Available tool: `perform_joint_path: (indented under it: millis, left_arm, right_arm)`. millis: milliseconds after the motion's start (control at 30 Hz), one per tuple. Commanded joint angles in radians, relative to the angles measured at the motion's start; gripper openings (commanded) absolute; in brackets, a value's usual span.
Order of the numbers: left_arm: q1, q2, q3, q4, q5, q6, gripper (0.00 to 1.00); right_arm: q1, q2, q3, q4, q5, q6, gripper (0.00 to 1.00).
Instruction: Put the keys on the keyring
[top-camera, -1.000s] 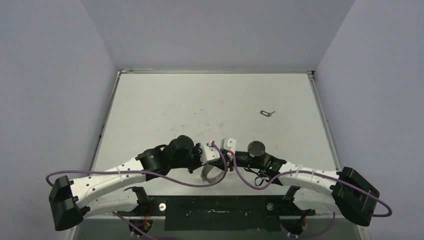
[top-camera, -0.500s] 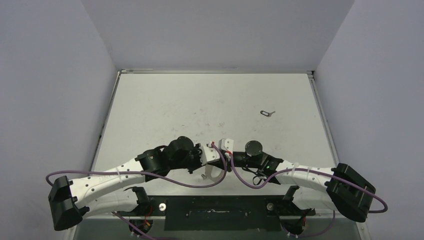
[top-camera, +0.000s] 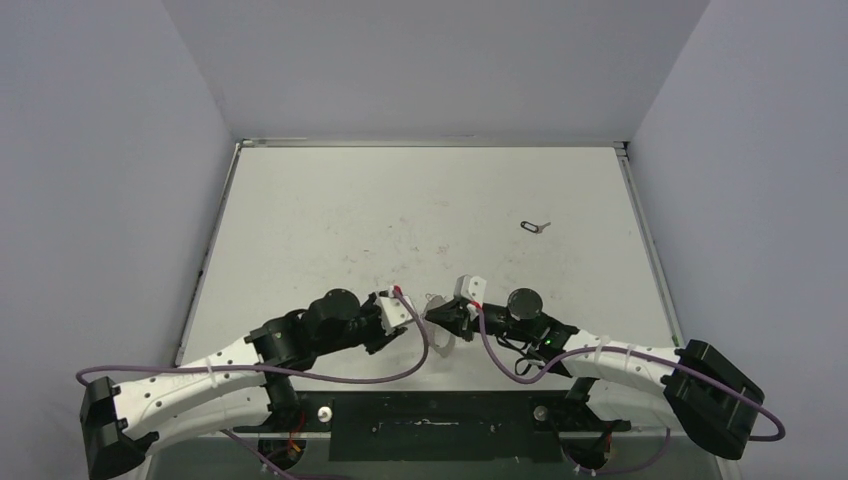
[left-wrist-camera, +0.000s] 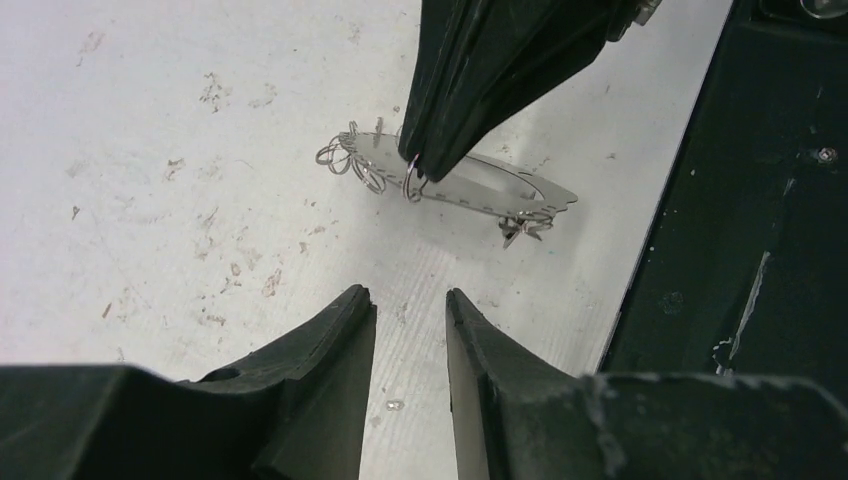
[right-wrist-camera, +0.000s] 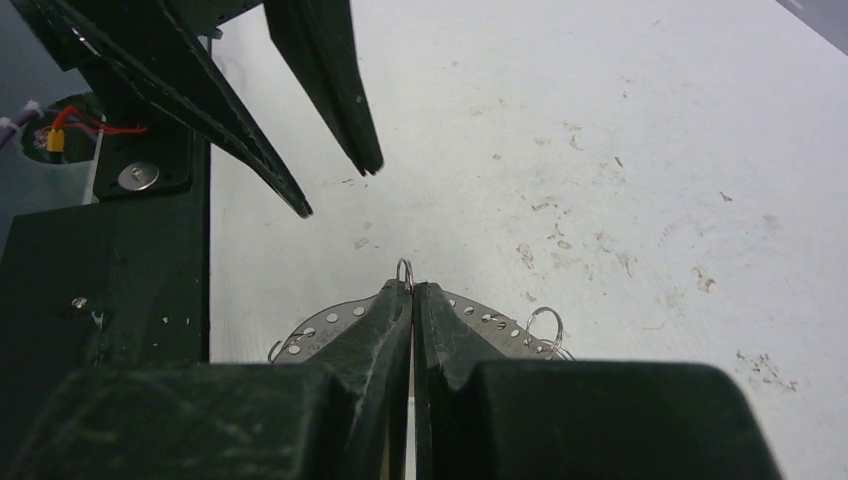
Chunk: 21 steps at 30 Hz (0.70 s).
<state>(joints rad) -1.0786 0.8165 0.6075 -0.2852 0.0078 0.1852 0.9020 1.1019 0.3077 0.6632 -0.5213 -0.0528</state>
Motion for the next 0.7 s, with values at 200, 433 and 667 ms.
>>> perform_joint_path:
  millis: [200,433,667]
  left_arm:
    - [-0.002,-0.202,-0.242,0.354,-0.008,-0.128,0.31]
    - [-0.003,-0.15,-0.365,0.707,0.068,-0.118,0.31]
    - [-0.005,-0.092,-0.393,0.893,0.086,-0.102,0.32]
  right_arm:
    - [-0.017,-0.043,-0.088,0.332,-0.022,0.114,0.0]
    - [-0.017,0.007,-0.094,0.477,-0.072,0.196,0.0]
    - [-0.016,0.05,-0.09,0.565,-0.099,0.25,0.0]
